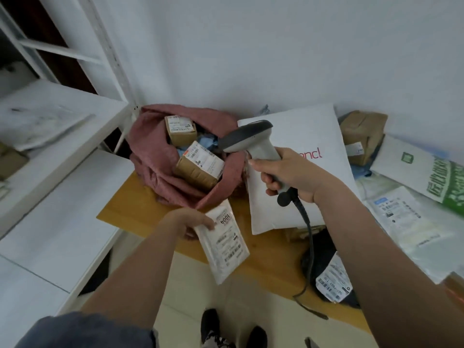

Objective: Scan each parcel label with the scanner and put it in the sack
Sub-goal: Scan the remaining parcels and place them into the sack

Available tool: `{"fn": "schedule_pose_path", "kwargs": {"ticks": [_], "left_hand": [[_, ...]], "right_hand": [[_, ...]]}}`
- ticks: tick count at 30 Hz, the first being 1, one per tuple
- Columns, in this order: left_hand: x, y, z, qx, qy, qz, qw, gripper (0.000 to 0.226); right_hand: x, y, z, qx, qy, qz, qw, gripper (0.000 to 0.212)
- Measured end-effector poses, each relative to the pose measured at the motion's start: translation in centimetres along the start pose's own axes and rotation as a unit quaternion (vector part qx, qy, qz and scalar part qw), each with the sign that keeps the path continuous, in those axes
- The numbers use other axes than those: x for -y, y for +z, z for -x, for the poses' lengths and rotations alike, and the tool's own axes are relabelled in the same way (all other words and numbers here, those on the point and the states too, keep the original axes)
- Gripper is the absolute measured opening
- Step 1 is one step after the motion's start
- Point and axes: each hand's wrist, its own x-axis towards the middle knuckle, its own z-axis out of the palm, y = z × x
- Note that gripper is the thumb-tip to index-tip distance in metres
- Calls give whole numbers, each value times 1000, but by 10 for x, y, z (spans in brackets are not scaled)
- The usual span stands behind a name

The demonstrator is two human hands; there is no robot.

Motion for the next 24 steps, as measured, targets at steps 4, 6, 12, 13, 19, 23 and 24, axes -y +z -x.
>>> {"fn": "schedule_pose_path", "kwargs": {"ticks": [4,6,12,13,19,23,24], "left_hand": [[-19,-22,46,84,81,-93,989,35],[-29,-31,64,112,125,-63,984,34],[-55,-58,89,68,192,129,970,37],[-59,-59,91,50,200,152,967,37],[-86,-71,105,13,283,311,907,41],[-101,-74,116,29,325,418,848,58],[-104,-74,118,38,337,446,828,59]], "right_hand": [[28,0,7,13,-25,-21,999,17],[41,0,8,8,-38,-31,999,17],[68,0,9,-12,-75,-39,996,17],[71,0,9,-18,-78,-38,996,16],[89,-8,11,-49,-91,-73,992,21],[98,-12,10,-80,-98,-93,988,16],[100,-13,10,-88,-98,-98,987,16]]}}
